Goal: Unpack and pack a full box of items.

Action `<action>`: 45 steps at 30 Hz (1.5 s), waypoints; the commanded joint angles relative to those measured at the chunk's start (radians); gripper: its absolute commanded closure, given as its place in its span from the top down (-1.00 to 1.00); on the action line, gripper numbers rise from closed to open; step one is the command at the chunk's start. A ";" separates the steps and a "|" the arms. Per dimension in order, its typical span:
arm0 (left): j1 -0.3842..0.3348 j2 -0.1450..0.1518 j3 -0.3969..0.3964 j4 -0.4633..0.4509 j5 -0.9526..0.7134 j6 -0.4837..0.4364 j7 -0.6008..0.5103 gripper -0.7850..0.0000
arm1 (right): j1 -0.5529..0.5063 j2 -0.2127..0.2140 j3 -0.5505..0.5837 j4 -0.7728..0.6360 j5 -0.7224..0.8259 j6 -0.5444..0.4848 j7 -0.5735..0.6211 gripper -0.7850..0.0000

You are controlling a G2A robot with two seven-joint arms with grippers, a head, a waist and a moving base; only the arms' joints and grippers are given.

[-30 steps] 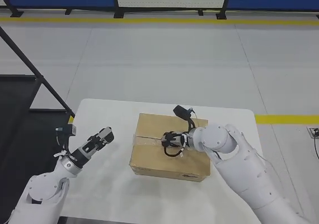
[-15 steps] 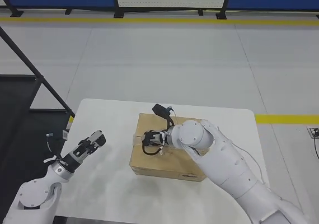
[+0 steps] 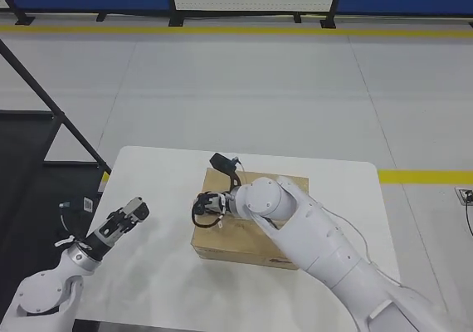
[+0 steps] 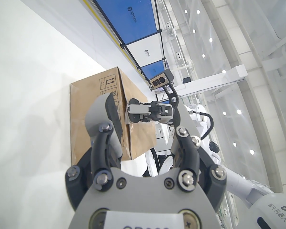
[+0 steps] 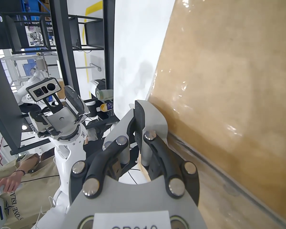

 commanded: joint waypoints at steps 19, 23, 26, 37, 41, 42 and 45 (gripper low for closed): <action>-0.019 0.008 0.010 0.006 -0.006 0.004 -0.038 0.29 | -0.153 0.086 0.163 -0.230 -0.173 0.041 0.077 -1.00; -0.026 0.008 0.018 0.007 -0.001 0.007 -0.039 0.29 | -0.215 0.116 0.221 -0.302 -0.213 0.066 0.099 -1.00; -0.031 0.008 0.025 0.008 0.001 0.008 -0.040 0.29 | -0.255 0.136 0.258 -0.353 -0.252 0.089 0.120 -1.00; -0.047 0.010 0.050 0.010 0.014 0.015 -0.046 0.28 | -0.400 0.202 0.432 -0.504 -0.367 0.177 0.150 -1.00; -0.052 0.010 0.055 0.011 0.017 0.017 -0.049 0.28 | -0.464 0.226 0.510 -0.566 -0.377 0.173 0.167 -1.00; -0.053 0.011 0.057 0.011 0.018 0.017 -0.050 0.28 | -0.481 0.231 0.528 -0.584 -0.379 0.173 0.171 -1.00; -0.056 0.011 0.061 0.010 0.021 0.019 -0.052 0.27 | -0.528 0.245 0.572 -0.634 -0.398 0.183 0.181 -1.00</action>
